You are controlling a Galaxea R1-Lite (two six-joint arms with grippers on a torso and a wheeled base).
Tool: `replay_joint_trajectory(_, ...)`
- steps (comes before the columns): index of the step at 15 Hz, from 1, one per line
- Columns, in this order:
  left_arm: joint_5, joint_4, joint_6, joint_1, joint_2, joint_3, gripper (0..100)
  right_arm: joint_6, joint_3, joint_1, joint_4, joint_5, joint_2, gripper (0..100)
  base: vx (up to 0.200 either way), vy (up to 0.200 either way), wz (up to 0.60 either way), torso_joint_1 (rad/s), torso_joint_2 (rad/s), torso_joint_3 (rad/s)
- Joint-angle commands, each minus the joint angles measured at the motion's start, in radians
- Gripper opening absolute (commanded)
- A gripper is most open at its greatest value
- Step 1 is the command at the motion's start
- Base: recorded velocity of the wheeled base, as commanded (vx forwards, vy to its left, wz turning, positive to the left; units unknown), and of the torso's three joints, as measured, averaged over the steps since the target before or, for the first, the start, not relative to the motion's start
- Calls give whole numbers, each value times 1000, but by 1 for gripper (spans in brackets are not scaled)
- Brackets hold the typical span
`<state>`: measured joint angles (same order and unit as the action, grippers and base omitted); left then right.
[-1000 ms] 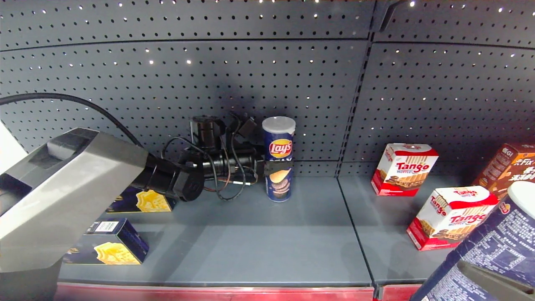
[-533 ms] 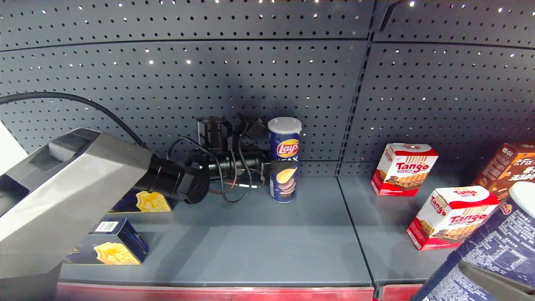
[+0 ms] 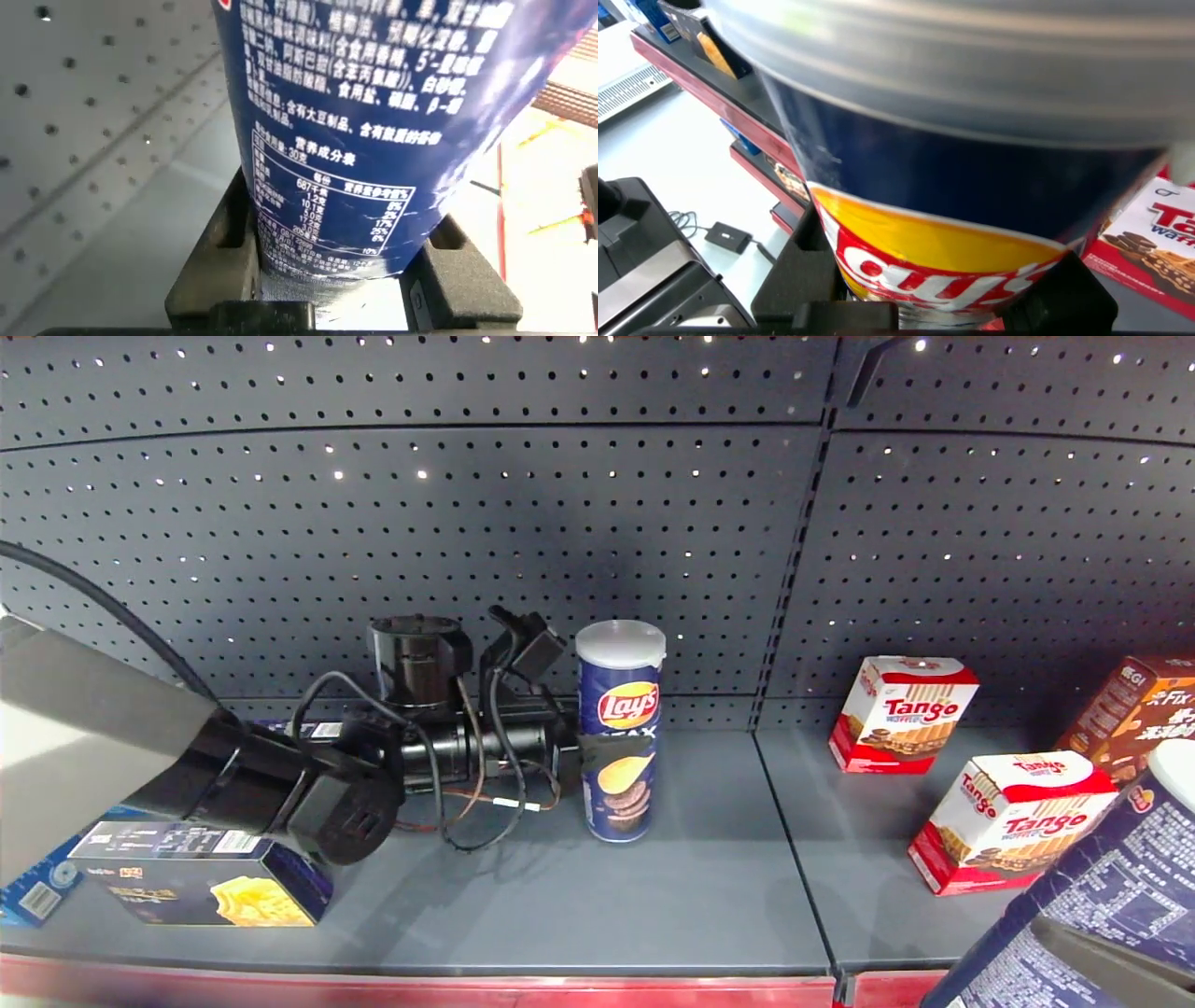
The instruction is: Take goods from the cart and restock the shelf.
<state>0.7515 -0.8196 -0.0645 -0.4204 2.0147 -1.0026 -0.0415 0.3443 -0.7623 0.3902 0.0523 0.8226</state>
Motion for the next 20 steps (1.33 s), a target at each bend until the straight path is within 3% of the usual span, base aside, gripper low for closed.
replay_joint_trajectory(1, -3, -78, 0, -6, -114, 145, 0, 0, 1, 6, -1, 0, 0, 0, 0, 0, 0, 0, 0, 0)
replay_joint_trajectory(3, -8, -90, 3, -24, -155, 191, 0, 0, -1, 14, -1, 0, -2, 0, 0, 0, 0, 0, 0, 0)
replay_joint_trajectory(9, -35, -67, 3, -52, -232, 211, 0, 0, -2, 14, -1, -2, -6, 0, 0, 0, 0, 0, 0, 0)
replay_joint_trajectory(15, -11, -96, -5, -69, -318, 400, 0, 0, -2, 14, -7, -2, -6, 0, 0, 0, 0, 0, 0, 0)
replay_joint_trajectory(20, -11, -164, -3, -60, -309, 460, 0, 0, -2, 14, -7, -2, -8, 0, 0, 0, 0, 0, 0, 0)
